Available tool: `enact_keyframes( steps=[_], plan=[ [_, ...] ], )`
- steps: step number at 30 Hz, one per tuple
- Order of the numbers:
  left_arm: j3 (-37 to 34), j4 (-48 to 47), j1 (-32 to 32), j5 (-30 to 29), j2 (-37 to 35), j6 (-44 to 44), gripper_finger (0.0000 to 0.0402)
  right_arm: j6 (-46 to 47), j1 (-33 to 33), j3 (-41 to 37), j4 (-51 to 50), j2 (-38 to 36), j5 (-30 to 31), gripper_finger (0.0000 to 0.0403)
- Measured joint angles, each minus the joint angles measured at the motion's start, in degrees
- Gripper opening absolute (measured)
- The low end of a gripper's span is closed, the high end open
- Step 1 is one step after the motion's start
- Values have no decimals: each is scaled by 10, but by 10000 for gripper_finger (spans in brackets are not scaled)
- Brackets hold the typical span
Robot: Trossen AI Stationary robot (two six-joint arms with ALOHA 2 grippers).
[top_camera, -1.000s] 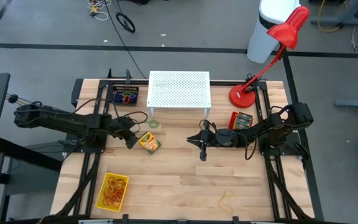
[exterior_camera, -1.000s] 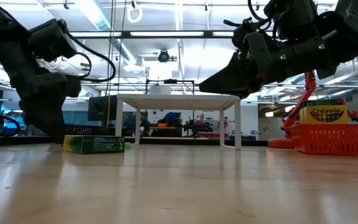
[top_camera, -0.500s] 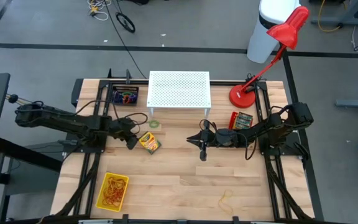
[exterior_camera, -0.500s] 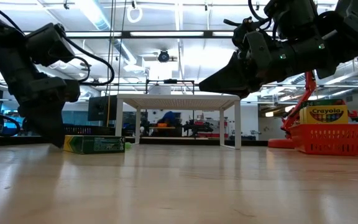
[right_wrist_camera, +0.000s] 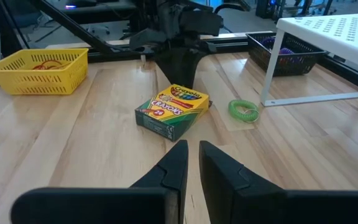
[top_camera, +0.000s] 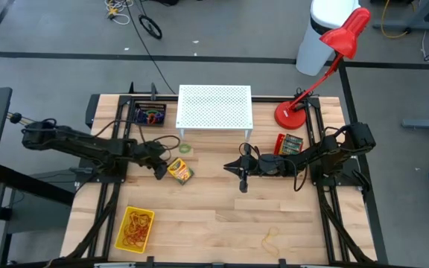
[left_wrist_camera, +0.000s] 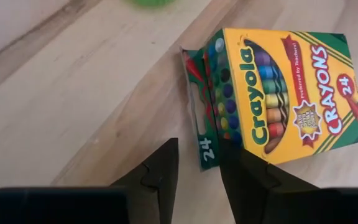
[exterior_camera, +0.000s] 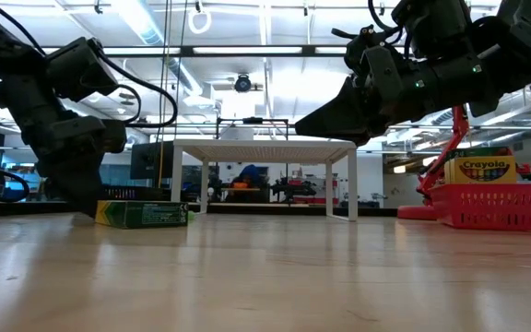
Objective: Pick & Place Office Desk Supplies
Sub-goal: Put the box yellow crayon into the red bin
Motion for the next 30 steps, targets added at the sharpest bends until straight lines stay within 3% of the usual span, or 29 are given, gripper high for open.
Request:
enact_keyframes(
  steps=[6,12,18,30],
  plan=[
    [0,17,-1,8,15,18,105,0,0,0,0,0,0,51],
    [-2,20,0,24,16,41,12,0,0,0,0,0,0,51],
    [12,12,-2,35,14,64,5,0,0,0,0,0,0,51],
    [86,-8,-2,-6,14,149,3,0,0,0,0,0,0,51]
  ],
)
